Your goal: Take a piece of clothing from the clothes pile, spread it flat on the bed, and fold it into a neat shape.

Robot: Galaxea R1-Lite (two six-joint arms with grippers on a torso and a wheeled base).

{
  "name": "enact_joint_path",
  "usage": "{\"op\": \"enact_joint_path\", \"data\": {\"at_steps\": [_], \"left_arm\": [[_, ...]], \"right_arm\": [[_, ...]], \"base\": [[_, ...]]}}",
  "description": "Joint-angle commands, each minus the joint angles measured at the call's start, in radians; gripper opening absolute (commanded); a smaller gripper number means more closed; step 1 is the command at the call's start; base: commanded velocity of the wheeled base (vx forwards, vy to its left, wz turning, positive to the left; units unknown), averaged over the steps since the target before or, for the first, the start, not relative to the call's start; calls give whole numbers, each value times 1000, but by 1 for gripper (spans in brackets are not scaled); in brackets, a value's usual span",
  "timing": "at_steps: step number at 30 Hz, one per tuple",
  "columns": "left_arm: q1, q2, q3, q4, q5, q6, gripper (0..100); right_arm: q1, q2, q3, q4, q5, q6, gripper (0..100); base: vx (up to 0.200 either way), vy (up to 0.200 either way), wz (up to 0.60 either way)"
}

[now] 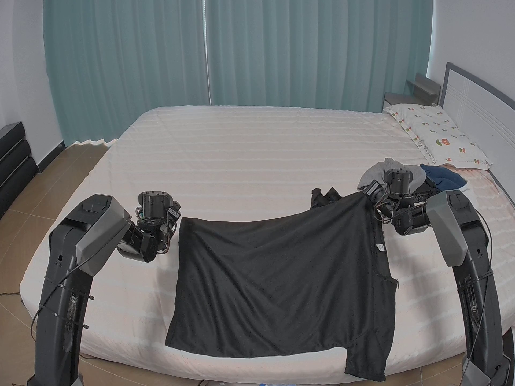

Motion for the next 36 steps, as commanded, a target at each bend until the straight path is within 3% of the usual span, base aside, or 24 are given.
{"op": "enact_joint_path", "data": {"at_steps": [1, 7, 16, 26, 27, 36], "left_arm": [[1, 10, -4, 0, -24, 3, 100], [-1, 16, -4, 4, -75, 31, 100], [-34, 64, -70, 7, -76, 77, 100], [-45, 119, -139, 61, -70, 143, 100], [-44, 121, -147, 77, -67, 143, 0], [-44, 141, -207, 100, -50, 140, 0]], "right_arm": [[-7, 79, -22, -5, -4, -44, 0], [-1, 88, -21, -7, -4, -44, 0], [20, 102, -19, -7, -49, -46, 0], [16, 100, -13, -7, -55, -41, 0], [14, 99, -13, -7, -55, -41, 0], [8, 100, -19, -94, -95, -46, 0]], "base": [[0, 0, 0], [0, 0, 0], [0, 0, 0], [0, 0, 0], [0, 0, 0], [0, 0, 0]]}}
